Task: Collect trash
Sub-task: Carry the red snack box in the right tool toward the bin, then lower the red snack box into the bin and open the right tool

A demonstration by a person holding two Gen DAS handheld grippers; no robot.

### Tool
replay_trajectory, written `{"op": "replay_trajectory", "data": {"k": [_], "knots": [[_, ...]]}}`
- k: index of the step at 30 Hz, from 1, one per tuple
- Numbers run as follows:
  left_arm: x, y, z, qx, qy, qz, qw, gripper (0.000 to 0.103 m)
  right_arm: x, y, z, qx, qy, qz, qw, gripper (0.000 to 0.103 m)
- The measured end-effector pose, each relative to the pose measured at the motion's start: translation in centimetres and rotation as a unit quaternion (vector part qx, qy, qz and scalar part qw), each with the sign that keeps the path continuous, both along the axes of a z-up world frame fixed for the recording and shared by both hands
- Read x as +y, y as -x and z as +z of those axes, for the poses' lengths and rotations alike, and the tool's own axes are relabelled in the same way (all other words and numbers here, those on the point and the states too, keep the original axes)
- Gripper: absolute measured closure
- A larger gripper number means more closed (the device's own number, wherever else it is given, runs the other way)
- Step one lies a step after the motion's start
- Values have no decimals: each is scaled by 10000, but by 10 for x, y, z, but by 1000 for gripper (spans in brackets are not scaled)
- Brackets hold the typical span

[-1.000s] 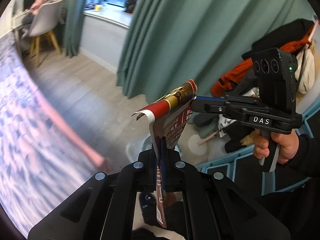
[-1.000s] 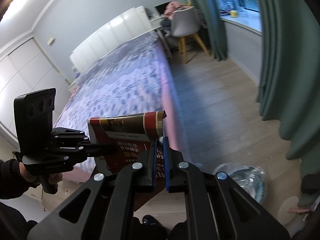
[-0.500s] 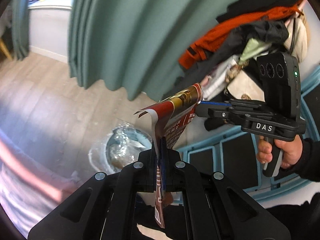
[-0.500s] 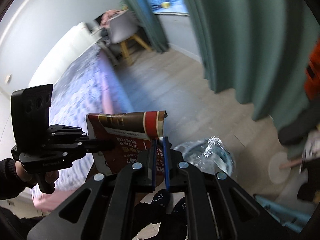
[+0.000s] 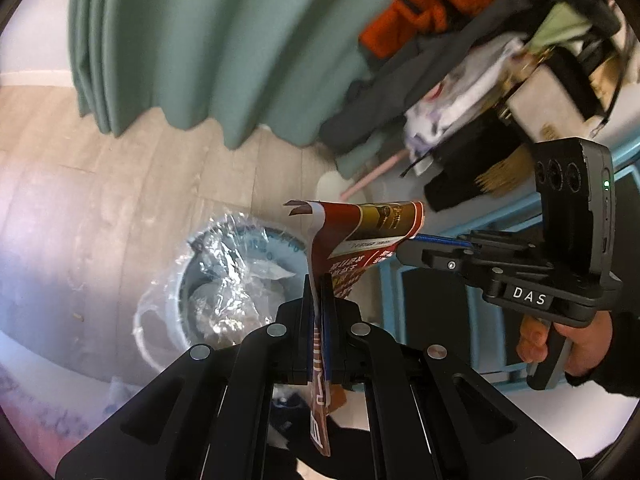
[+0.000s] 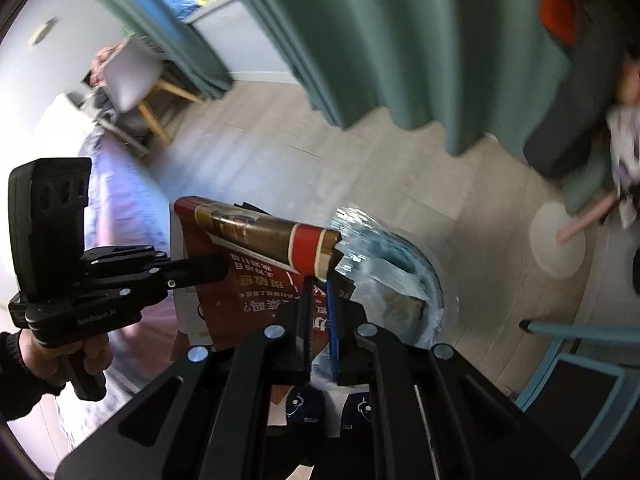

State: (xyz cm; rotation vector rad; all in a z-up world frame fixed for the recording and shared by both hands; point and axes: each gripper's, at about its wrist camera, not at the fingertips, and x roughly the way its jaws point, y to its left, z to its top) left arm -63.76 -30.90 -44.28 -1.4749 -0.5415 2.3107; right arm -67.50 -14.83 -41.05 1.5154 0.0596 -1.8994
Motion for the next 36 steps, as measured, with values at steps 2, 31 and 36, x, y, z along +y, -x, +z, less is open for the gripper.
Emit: {"op": "replay_trajectory", "data": {"k": [2,31,36], "knots": [[6,14,-27,-45,0,-134,9999,101,8,7,-25,-82,-44,-172,9998,94],[14,59,-230,-938,392,-117,9948,99,-13,43,-215,-462,-778,500,9946,95],[20,59,-225,-878,513,-160,9947,99,-13,44,-217,-454,-911,656,9926,95]]}}
